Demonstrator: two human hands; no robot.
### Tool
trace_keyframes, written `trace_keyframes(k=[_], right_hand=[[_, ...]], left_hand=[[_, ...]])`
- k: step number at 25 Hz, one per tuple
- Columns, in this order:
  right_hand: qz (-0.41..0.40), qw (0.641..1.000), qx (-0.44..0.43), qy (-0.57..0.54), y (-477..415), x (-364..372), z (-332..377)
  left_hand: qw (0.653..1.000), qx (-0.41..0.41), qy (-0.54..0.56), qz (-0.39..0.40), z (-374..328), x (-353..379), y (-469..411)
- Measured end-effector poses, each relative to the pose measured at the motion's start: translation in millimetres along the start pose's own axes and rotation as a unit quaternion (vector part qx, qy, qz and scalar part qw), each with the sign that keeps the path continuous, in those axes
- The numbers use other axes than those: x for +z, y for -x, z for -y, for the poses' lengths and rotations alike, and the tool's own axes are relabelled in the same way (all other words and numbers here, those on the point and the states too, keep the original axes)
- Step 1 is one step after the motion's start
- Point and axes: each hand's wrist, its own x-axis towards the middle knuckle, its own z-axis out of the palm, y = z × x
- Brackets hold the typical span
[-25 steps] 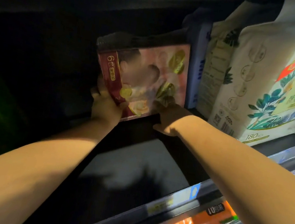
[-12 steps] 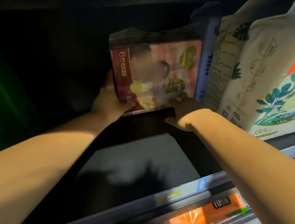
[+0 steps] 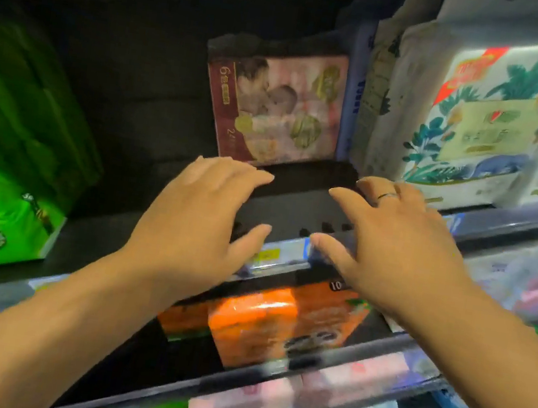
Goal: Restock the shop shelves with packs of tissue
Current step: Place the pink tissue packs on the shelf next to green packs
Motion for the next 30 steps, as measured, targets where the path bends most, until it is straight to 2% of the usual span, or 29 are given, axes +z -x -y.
trace_keyframes(k=[3,5,10,15,18,21,25,27,30], right_hand=[[-0.002,1.000,0.013,-0.023,67,3,-17],[-0.006,1.000,0.022,-0.017,106,19,-28],[0.048,0.997,0.054,-0.001,190,87,-58],[0.164,0.976,0.143,-0.021,270,174,-81],[0.251,0.943,0.215,-0.049,318,229,-89],[0.321,0.909,0.259,-0.063,358,284,-90],[0.376,0.869,0.309,-0.086,384,365,-93],[0.402,0.847,0.331,-0.108,391,406,-97],[0.403,0.844,0.339,-0.104,408,479,-103]], left_hand=[[0.998,0.063,0.004,-0.012,-41,13,42],[0.996,0.085,0.001,0.025,-65,32,65],[0.985,0.112,0.028,0.129,-109,107,114],[0.965,0.115,0.078,0.222,-146,213,156],[0.947,0.105,0.100,0.286,-164,277,181],[0.915,0.121,0.132,0.363,-177,344,212],[0.881,0.092,0.159,0.437,-183,443,254],[0.874,0.045,0.173,0.453,-187,484,271],[0.853,-0.047,0.184,0.486,-195,552,313]])
